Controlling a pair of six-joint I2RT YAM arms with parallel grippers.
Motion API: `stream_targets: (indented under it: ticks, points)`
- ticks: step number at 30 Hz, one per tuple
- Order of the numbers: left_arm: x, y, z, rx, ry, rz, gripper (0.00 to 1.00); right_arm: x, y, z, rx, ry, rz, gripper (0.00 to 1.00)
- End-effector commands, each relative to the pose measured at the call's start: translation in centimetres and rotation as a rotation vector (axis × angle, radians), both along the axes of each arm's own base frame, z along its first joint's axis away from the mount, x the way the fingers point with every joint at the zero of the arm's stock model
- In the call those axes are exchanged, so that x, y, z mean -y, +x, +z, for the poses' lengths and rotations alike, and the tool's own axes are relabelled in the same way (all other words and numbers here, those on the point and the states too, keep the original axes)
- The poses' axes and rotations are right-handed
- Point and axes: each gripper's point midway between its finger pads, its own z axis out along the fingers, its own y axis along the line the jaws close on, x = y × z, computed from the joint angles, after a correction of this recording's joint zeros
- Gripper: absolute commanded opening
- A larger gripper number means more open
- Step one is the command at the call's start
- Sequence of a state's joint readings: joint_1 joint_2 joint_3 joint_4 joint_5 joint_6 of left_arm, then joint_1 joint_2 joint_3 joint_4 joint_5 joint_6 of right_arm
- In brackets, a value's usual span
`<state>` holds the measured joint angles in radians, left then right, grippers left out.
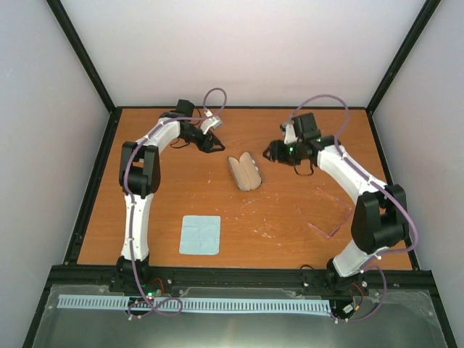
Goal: Organize the sunglasses
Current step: Place the sunglasses case at the center of the board.
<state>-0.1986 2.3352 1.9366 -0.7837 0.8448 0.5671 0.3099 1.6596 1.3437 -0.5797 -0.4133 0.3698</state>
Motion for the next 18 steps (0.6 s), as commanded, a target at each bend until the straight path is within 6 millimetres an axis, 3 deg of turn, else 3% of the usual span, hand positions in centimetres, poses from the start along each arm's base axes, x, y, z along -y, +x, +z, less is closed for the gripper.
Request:
stream_targets:
  ticks: [1, 6, 18]
  points:
    - [1.0, 0.6, -1.2, -0.029, 0.023, -0.001, 0.49, 0.7, -4.1, -4.4, -0.166, -0.008, -0.101, 0.05]
    - [1.2, 0.6, -3.2, -0.059, 0.056, -0.001, 0.49, -0.1, -7.4, -7.2, -0.265, -0.045, -0.071, 0.03]
    - [2.8, -1.3, -4.8, -0.134, 0.063, -0.017, 0.49, -3.1, -7.4, -11.6, -0.403, -0.078, 0.012, 0.03]
